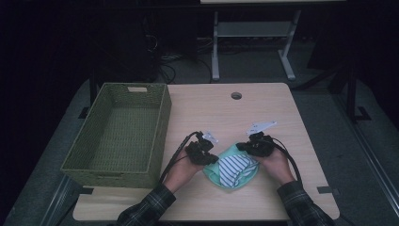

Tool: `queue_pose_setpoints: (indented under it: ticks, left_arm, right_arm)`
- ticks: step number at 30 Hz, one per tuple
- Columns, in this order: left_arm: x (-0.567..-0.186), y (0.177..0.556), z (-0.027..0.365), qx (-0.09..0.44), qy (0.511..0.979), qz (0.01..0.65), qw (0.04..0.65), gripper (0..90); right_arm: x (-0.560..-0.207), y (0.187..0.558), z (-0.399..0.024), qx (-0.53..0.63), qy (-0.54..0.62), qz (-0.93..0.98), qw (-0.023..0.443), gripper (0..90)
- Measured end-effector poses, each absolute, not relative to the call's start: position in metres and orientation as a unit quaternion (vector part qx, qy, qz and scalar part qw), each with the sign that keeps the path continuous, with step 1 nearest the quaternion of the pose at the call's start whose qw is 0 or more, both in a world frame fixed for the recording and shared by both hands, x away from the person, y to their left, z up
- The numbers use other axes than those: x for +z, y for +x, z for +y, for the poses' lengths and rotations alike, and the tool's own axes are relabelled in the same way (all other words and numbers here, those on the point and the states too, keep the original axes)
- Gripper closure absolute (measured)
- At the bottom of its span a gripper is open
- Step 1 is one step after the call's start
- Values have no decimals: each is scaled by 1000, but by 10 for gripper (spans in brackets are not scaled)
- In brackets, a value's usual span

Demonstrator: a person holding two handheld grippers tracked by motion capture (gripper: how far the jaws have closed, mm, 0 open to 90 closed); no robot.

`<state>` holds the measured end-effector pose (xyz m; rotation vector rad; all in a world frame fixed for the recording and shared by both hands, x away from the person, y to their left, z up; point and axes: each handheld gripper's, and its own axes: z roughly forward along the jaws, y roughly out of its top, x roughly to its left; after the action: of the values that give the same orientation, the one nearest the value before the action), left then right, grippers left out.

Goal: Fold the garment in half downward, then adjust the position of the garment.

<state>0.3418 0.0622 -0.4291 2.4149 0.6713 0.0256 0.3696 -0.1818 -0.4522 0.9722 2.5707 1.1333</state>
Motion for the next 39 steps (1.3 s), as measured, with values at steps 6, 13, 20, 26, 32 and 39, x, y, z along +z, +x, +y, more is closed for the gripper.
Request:
queue_pose_setpoints:
  ticks: [6, 13, 20, 26, 32, 39]
  left_arm:
    - [-437, 326, 69, -6, 919, 255, 299, 896]
    - [-446, 331, 67, -6, 926, 255, 279, 896]
    - [-446, 342, 67, 8, 926, 262, 272, 896]
    - [-447, 359, 65, 18, 921, 276, 274, 896]
    - [-447, 373, 62, 30, 920, 284, 268, 896]
    - [-447, 391, 52, 42, 922, 283, 262, 896]
  right_arm:
    - [-458, 371, -186, 361, 326, 870, 80, 898]
    - [-462, 371, -185, 347, 321, 878, 79, 898]
    - [-461, 364, -191, 338, 322, 881, 76, 898]
    - [-461, 353, -199, 339, 324, 880, 76, 898]
    - [-460, 340, -203, 336, 322, 883, 69, 898]
    - [-461, 326, -204, 341, 313, 885, 59, 898]
